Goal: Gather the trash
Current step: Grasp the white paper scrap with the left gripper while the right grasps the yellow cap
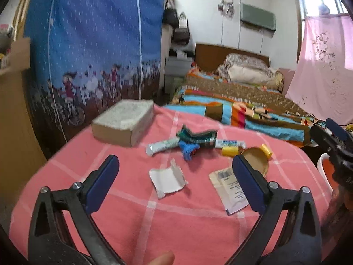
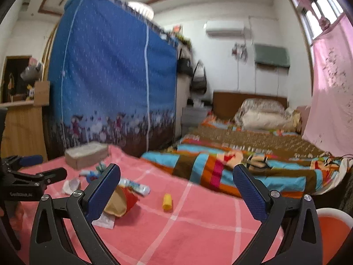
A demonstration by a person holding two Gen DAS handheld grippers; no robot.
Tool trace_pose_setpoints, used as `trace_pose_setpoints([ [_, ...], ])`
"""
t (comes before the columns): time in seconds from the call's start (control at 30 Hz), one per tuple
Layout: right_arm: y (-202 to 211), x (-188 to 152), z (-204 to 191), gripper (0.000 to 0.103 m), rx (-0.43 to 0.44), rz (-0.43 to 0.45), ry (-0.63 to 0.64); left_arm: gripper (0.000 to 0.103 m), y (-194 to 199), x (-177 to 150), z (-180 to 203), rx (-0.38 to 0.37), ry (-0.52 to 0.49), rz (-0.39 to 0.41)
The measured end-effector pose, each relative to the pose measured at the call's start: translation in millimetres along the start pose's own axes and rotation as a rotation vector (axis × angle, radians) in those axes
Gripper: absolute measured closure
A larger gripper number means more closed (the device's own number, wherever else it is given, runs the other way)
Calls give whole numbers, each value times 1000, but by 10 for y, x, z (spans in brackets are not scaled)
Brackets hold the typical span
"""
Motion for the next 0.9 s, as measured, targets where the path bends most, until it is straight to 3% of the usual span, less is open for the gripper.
trace_pose_setpoints([
  [0.17,-351,-120,-7,21,65,-175,-21,6,-237,-65,-183,16,101,-143],
  [0.3,-589,-261,0,36,139,-309,-52,18,-365,-136,-299,13,189,-230],
  [0.43,-759,-370,-72,52,187,-405,-40,26,-383,-162,-257,-1,189,-247],
  [0.57,-889,-419,-133,62,208,-462,-20,37,-428,-183,-189,-12,175,-275],
  [0.7,-1035,-496,-128,69,238,-516,-43,60,-472,-168,-174,-22,176,-291],
  [0.77,-1078,-532,-121,73,254,-535,-57,63,-484,-153,-190,-25,177,-291],
  [0.83,-1074,-539,-107,85,264,-537,-69,72,-477,-152,-192,-34,181,-292],
  [0.9,-1071,-538,-102,88,275,-536,-79,76,-471,-151,-189,-40,182,-292],
])
Point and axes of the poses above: each gripper's, at about its wrist camera, not at the fingertips, and y roughly against the way its jaws point, z to its right, x to its top, the point moved 4 cm from there along -y, roughly the way its jaws point, and after that the axes turned 10 degrees about y, right-handed, at the moved point
